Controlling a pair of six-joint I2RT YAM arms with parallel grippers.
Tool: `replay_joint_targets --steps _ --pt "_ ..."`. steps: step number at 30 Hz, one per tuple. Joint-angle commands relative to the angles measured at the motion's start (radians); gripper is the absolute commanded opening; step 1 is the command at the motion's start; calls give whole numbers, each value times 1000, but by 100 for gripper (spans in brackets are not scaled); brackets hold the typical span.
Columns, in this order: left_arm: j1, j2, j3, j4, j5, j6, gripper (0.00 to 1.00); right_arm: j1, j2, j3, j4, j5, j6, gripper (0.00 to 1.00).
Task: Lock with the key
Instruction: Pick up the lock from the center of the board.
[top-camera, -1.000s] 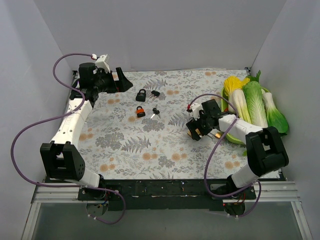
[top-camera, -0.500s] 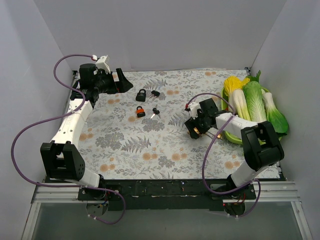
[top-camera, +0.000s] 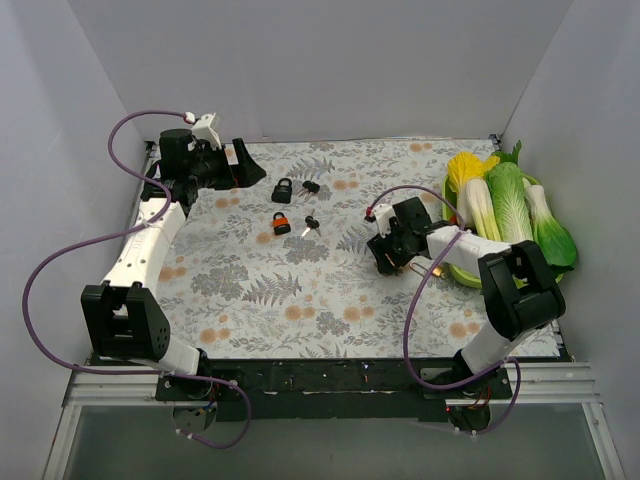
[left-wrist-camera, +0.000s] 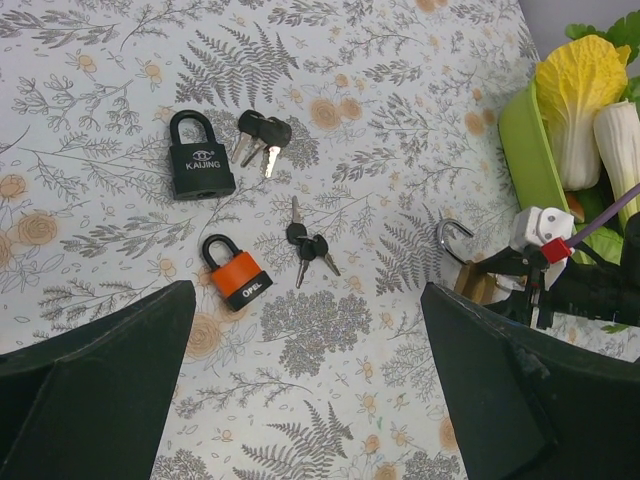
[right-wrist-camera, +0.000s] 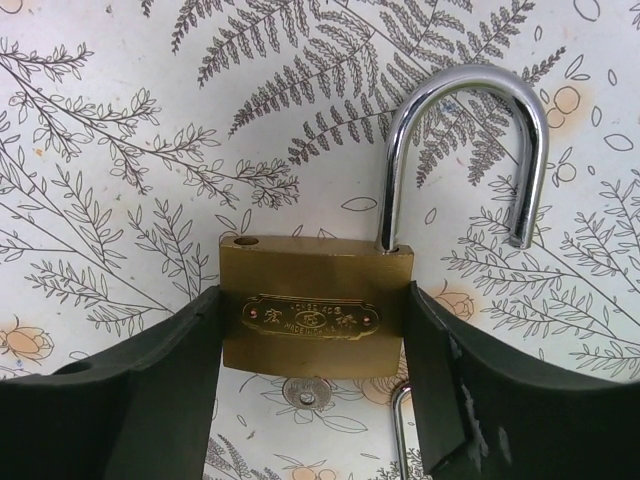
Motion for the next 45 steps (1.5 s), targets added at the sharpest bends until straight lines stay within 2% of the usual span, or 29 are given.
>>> replay_joint_targets --steps 1,2,3,4,7,8,9,12,15,16,20,23,25,29,36,45 --pt "4 -52 -13 -21 59 52 98 9 11 24 -82 -42 20 35" --pt "4 -50 -15 -21 88 65 98 9 8 42 -91 -50 17 26" --pt "4 -52 -19 -21 103 72 98 9 3 54 -115 -76 5 4" --pt "4 -53 -31 -14 119 80 98 7 -8 67 -131 -93 -4 1" --pt "4 -96 -73 46 223 147 98 9 -55 120 -187 -223 -50 1" --pt "4 -116 -132 72 264 170 98 7 -75 126 -200 -273 -66 1" --pt "4 -134 -163 94 336 247 98 9 -92 143 -233 -382 -86 1" --pt "-8 -217 -284 154 434 380 98 9 -140 177 -302 -555 -156 1" --pt "-51 -274 -359 141 471 586 98 20 -144 240 -428 -657 -251 1" --pt "-93 -285 -375 114 476 718 98 26 -134 275 -503 -679 -282 1" --pt "-227 -337 -462 89 450 977 98 46 -106 341 -629 -766 -377 1" --pt "-311 -337 -504 89 439 1097 95 63 -101 373 -661 -791 -388 1" --pt "-362 -314 -502 98 432 1106 92 96 -106 389 -675 -785 -400 1" --pt "-425 -262 -492 146 403 1051 75 170 -133 407 -674 -739 -413 1" --pt "-508 -251 -521 195 395 1031 70 225 -156 435 -649 -720 -396 1" --pt "-516 -294 -579 210 350 953 65 228 -190 459 -626 -748 -383 1"
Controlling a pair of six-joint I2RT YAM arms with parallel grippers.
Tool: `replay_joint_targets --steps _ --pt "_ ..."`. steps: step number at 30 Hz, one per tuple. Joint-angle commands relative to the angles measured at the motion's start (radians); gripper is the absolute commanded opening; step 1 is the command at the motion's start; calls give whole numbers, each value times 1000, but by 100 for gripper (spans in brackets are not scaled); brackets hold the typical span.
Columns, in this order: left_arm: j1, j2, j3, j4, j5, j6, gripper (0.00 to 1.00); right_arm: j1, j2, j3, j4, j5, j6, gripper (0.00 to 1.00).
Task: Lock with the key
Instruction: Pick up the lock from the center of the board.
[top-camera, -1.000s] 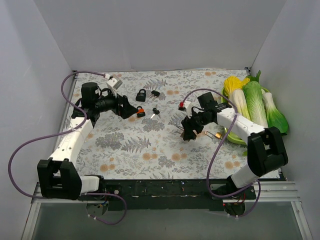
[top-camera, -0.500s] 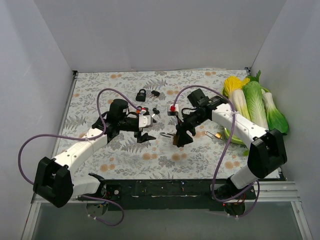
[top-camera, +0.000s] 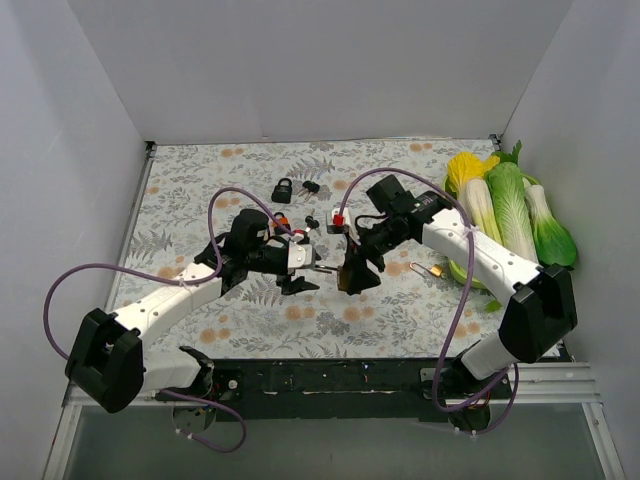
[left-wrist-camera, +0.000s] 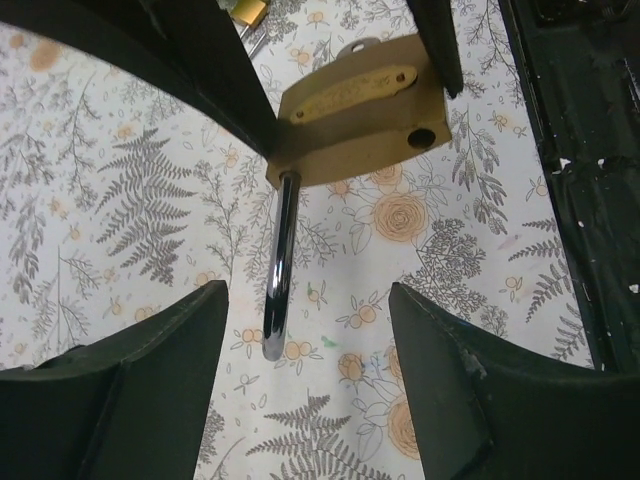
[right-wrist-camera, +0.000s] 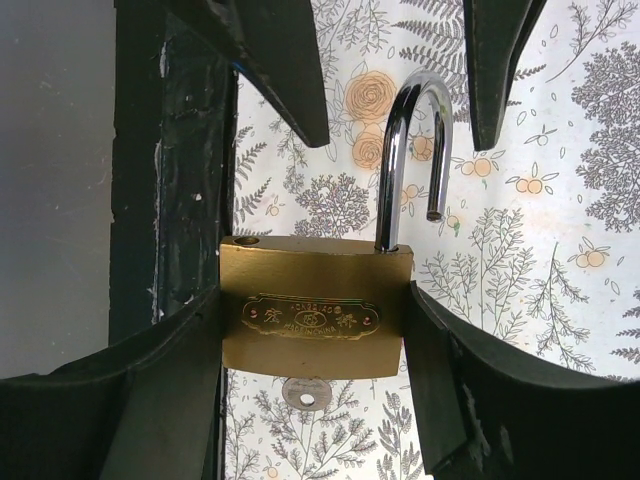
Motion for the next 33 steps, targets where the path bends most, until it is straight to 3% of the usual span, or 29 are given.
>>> replay_joint_targets --steps 1,5,14,17,21,22,26,27,28,29,31,32,33 --pt "-4 -53 -34 35 -27 -67 64 2 -83 52 31 -90 6 1" --pt "-4 -76 -69 97 -45 -153 60 10 -113 26 48 -104 -14 1" --pt "-4 -55 -49 140 -33 -190 48 32 -127 28 35 -104 -59 1" --pt "-2 -50 -46 138 -25 -185 38 33 -129 28 40 -107 -59 1" --pt "-4 -50 -49 132 -31 -172 13 35 -135 25 49 -109 -57 1" --pt "-2 -52 -49 132 -33 -168 2 33 -136 23 52 -110 -56 1" --pt "-4 -58 -40 138 -48 -190 0 33 -144 14 78 -104 -42 1" --pt "-2 -62 -34 144 -50 -204 0 35 -146 9 84 -96 -36 6" --pt "-4 -67 -34 150 -54 -216 0 33 -144 5 86 -90 -31 17" --pt "-2 -71 -34 158 -57 -248 0 35 -141 5 88 -86 -25 41" --pt "-2 -90 -37 175 -57 -277 0 35 -144 8 94 -66 13 70" --pt "1 -98 -37 175 -48 -290 0 35 -152 2 103 -58 24 89" --pt "-1 -107 -35 175 -45 -303 0 35 -158 -7 139 -50 56 90"
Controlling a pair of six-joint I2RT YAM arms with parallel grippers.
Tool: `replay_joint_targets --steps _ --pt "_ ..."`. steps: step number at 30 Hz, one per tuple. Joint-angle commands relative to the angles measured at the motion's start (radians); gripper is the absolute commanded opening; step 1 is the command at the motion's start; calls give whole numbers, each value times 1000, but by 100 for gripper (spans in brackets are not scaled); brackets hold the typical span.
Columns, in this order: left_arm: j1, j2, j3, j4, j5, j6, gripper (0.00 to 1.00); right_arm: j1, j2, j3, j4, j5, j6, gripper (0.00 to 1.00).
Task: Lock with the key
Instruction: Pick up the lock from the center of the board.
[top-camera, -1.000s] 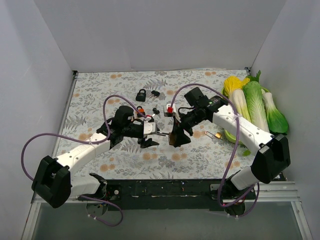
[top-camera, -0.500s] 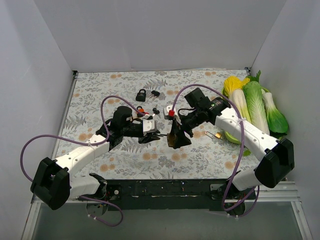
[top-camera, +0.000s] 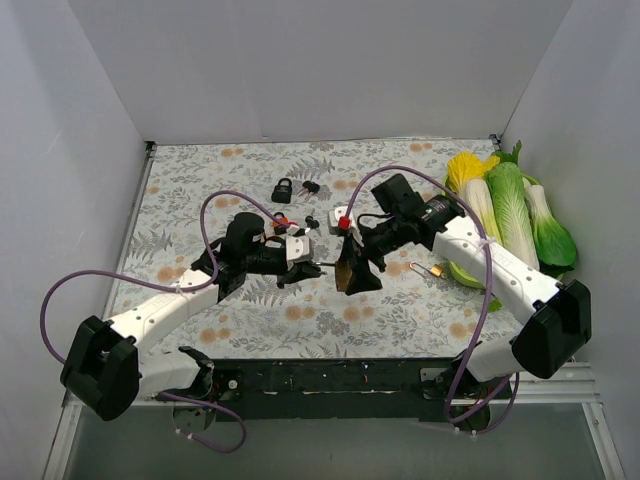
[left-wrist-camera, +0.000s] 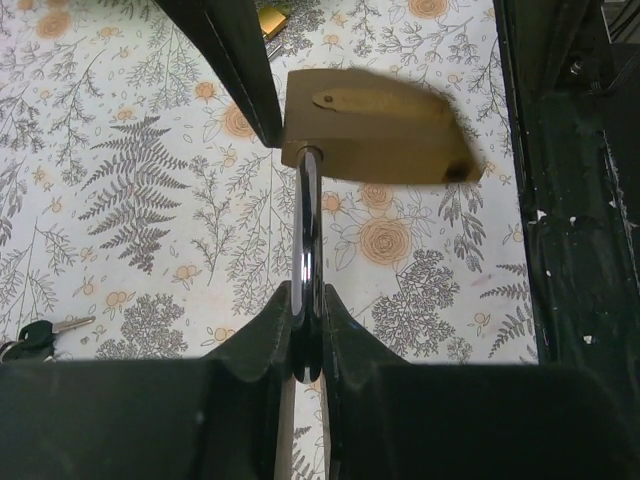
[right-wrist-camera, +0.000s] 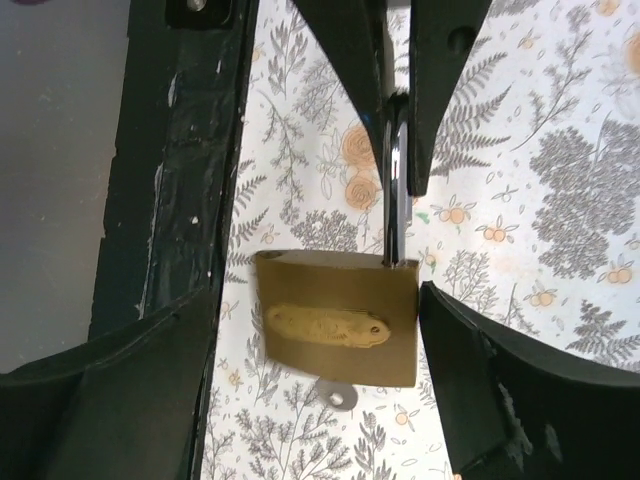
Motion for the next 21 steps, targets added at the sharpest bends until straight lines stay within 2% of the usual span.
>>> replay_joint_targets --steps 1,10,21 --pt "1 -65 33 65 -17 -88 0 4 -68 -16 127 -15 102 91" --pt "14 -83 52 96 -5 -178 0 -66 -105 -102 214 4 139 95" --pt "14 -89 126 36 59 -155 0 -103 -191 -251 419 -50 83 96"
